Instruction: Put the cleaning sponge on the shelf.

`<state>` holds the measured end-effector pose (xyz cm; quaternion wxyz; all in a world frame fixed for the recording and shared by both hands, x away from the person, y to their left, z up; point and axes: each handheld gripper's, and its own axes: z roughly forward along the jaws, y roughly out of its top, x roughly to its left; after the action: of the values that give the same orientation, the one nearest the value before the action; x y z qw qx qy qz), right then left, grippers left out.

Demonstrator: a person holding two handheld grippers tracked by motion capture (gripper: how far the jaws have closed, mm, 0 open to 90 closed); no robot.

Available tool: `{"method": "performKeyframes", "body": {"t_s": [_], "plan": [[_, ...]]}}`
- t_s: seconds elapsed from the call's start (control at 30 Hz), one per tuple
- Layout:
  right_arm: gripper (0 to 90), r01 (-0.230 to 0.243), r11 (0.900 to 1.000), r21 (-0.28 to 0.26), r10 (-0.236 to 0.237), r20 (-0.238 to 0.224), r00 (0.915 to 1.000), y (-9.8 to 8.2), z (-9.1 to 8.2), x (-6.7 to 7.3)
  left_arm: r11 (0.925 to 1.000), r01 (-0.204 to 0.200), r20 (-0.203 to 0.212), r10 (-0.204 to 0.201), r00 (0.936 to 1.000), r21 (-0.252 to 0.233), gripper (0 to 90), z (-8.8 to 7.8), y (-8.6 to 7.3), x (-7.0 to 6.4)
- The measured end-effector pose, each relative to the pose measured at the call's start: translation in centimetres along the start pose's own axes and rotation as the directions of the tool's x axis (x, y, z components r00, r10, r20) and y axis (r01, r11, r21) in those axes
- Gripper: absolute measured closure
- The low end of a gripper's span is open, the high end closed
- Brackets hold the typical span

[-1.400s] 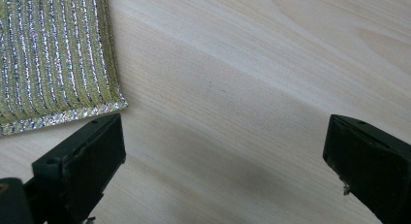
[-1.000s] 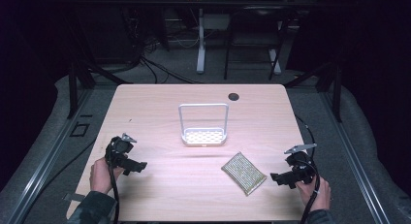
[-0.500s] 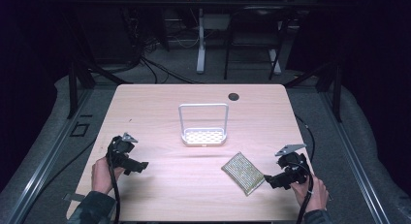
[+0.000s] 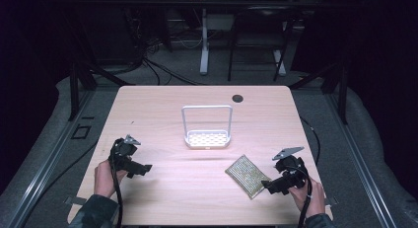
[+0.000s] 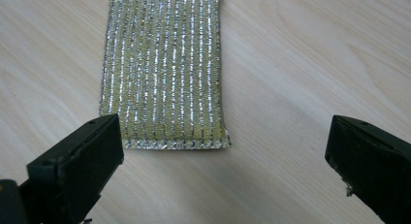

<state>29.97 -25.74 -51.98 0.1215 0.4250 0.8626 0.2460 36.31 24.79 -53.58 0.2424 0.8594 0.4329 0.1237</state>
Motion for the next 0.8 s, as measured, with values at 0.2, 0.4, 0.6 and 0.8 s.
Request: {"method": "performKeyframes", "body": {"t_s": [0.2, 0.4, 0.6, 0.8], "plan": [[0.0, 0.02, 1.0, 0.003, -0.02, -0.022, 0.9996, 0.4, 0.4, 0.8, 1.0, 0.007, 0.003, -0.007, 1.0, 0.001, 0.0, 0.0, 0.0, 0.1], [0.0, 0.038, 0.999, 0.017, -0.037, -0.023, 0.999, 0.7, 0.9, 1.4, 1.0, -0.005, 0.007, 0.005, 1.0, 0.005, 0.0, 0.1, 0.0, 0.0], [0.0, 0.064, 0.998, 0.028, -0.064, -0.025, 0.9977, 1.1, 1.6, 2.1, 1.0, -0.008, 0.012, 0.008, 0.9999, 0.004, 0.0, 0.1, 0.0, 0.0], [0.0, 0.072, 0.997, 0.034, -0.071, -0.048, 0.9963, 1.5, 2.1, 2.5, 0.9999, -0.01, 0.02, 0.01, 0.9998, 0.005, 0.0, 0.1, 0.1, 0.0]]}}
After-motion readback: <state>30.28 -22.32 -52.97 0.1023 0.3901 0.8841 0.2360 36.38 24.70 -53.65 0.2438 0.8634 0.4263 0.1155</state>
